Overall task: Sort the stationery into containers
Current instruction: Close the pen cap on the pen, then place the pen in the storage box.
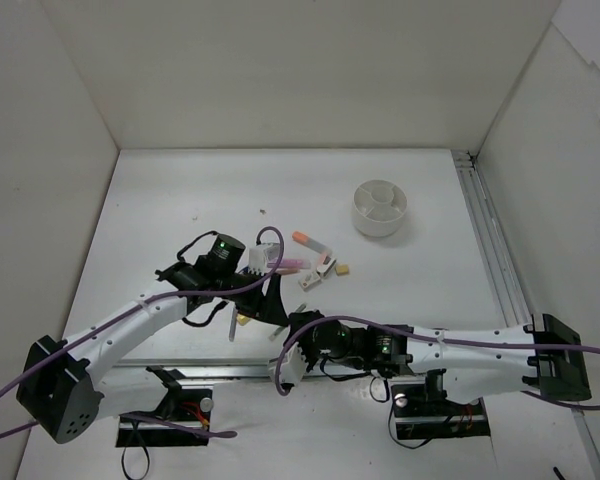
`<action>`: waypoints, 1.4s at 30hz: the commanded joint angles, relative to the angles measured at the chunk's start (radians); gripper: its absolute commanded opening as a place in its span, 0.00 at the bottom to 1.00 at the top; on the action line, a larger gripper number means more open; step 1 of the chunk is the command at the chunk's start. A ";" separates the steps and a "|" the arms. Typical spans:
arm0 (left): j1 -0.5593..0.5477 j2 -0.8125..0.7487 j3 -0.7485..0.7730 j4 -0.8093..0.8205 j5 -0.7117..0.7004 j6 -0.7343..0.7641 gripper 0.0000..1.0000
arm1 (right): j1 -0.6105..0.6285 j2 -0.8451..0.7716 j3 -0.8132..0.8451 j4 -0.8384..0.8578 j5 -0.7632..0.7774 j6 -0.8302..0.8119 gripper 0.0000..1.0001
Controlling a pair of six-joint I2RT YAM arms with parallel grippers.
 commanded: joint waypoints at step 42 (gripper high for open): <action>-0.032 -0.542 0.019 0.076 -0.743 0.033 1.00 | -0.885 0.113 0.180 0.510 -0.278 0.976 0.00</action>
